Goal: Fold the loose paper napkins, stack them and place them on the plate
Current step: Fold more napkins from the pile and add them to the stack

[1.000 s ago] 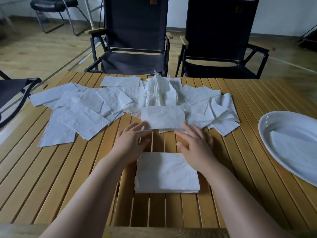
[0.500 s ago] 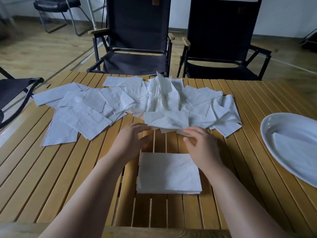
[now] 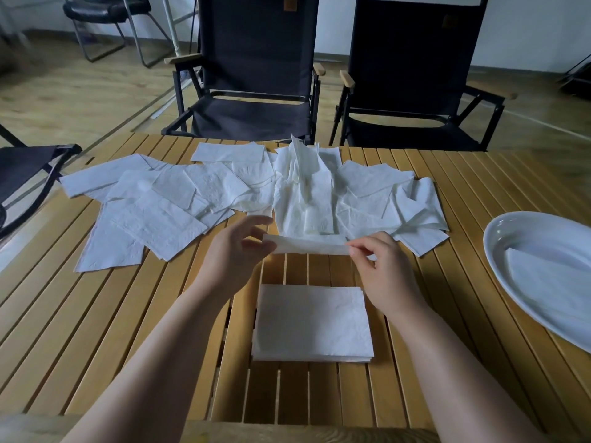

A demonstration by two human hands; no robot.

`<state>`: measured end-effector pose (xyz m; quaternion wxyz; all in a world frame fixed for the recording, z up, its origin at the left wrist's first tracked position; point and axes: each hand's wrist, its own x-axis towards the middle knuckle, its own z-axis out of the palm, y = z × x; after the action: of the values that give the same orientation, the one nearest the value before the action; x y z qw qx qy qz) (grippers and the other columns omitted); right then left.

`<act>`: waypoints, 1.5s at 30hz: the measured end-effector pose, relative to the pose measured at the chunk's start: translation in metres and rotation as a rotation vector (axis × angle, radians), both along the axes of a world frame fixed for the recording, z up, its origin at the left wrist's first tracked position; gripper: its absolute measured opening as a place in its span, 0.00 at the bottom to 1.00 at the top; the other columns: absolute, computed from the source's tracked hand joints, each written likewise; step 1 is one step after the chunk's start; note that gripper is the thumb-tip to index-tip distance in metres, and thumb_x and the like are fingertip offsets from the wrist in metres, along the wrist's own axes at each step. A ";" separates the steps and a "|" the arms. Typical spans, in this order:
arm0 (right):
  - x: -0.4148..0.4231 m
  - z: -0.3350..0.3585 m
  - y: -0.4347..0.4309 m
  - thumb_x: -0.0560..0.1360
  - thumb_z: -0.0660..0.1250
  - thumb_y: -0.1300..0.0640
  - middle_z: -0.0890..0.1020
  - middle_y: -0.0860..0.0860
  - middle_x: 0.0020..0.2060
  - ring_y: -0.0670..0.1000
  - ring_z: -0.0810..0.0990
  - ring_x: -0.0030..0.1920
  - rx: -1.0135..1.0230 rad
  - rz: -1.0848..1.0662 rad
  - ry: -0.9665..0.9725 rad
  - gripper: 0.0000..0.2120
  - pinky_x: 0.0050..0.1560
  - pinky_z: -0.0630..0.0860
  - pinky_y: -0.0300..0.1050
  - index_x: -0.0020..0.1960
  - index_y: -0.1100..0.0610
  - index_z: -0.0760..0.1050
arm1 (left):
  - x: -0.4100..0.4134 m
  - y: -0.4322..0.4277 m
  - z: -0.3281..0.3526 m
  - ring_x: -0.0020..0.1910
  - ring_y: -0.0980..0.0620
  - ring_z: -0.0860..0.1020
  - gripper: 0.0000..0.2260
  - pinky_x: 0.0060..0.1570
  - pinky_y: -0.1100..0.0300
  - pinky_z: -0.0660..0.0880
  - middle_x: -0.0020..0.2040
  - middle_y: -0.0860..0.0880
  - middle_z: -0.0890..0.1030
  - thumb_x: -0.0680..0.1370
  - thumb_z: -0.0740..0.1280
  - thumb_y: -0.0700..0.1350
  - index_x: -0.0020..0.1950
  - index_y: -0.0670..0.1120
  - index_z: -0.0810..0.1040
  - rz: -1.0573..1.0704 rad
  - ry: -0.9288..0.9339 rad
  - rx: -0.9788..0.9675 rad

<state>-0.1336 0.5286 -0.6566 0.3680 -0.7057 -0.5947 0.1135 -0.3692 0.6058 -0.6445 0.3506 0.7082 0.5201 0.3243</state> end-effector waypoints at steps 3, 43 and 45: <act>0.000 0.005 -0.002 0.80 0.67 0.55 0.79 0.43 0.50 0.38 0.77 0.49 0.008 -0.010 0.065 0.06 0.43 0.70 0.24 0.54 0.52 0.81 | -0.001 0.001 -0.001 0.44 0.60 0.82 0.08 0.44 0.64 0.74 0.46 0.56 0.83 0.77 0.72 0.43 0.55 0.51 0.84 0.009 0.007 0.012; 0.007 0.032 -0.023 0.72 0.76 0.48 0.82 0.49 0.32 0.47 0.78 0.30 -0.698 -0.033 0.143 0.10 0.37 0.73 0.41 0.42 0.54 0.80 | -0.012 -0.016 0.018 0.27 0.56 0.76 0.11 0.28 0.66 0.72 0.31 0.50 0.81 0.75 0.74 0.52 0.44 0.45 0.82 -0.241 0.469 -0.521; 0.007 0.031 -0.022 0.71 0.76 0.48 0.83 0.49 0.34 0.47 0.78 0.31 -0.697 -0.027 0.135 0.11 0.37 0.74 0.42 0.42 0.54 0.80 | -0.012 -0.014 0.016 0.27 0.56 0.75 0.11 0.29 0.65 0.72 0.31 0.51 0.80 0.74 0.74 0.54 0.42 0.46 0.81 -0.246 0.513 -0.480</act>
<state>-0.1268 0.5063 -0.6257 0.1449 -0.7877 -0.4851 0.3511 -0.3813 0.5917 -0.6289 0.4012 0.7212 0.5633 -0.0396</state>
